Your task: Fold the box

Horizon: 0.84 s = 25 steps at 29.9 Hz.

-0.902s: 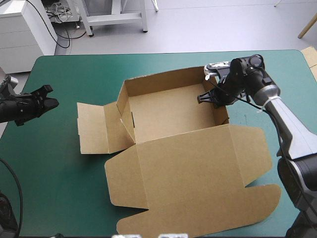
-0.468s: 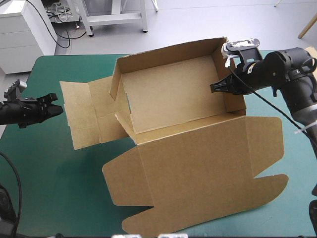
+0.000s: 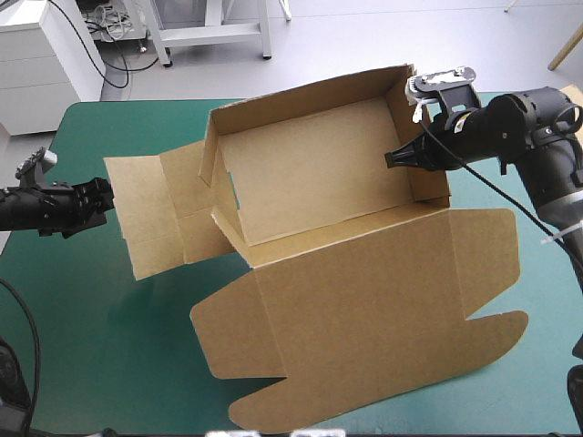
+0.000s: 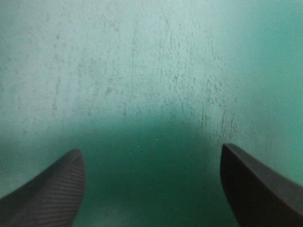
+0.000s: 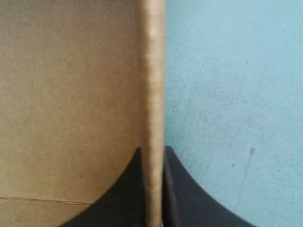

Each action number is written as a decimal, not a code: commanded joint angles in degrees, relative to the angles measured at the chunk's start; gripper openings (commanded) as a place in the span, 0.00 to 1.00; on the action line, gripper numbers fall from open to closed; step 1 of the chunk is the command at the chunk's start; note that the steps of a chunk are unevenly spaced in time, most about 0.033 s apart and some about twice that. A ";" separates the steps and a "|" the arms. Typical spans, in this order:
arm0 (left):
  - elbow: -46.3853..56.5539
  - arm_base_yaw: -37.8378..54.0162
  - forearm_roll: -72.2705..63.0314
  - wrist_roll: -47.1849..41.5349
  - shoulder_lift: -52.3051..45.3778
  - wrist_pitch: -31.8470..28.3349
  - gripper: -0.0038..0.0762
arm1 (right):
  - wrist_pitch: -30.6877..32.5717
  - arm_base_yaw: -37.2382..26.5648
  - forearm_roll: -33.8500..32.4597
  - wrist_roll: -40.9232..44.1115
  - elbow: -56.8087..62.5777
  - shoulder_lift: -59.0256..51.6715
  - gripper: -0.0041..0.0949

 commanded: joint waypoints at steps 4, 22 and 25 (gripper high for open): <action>0.14 0.00 -4.20 2.23 -0.47 3.78 0.80 | -10.27 -0.32 14.77 -3.72 -1.75 -1.68 0.02; 2.04 -6.43 -23.86 15.53 -3.38 6.51 0.78 | -15.01 -0.32 16.91 -4.37 -1.75 4.12 0.02; 2.04 -7.91 -24.48 16.33 -4.55 6.51 0.78 | -15.78 -0.32 13.99 -3.46 -1.75 4.69 0.02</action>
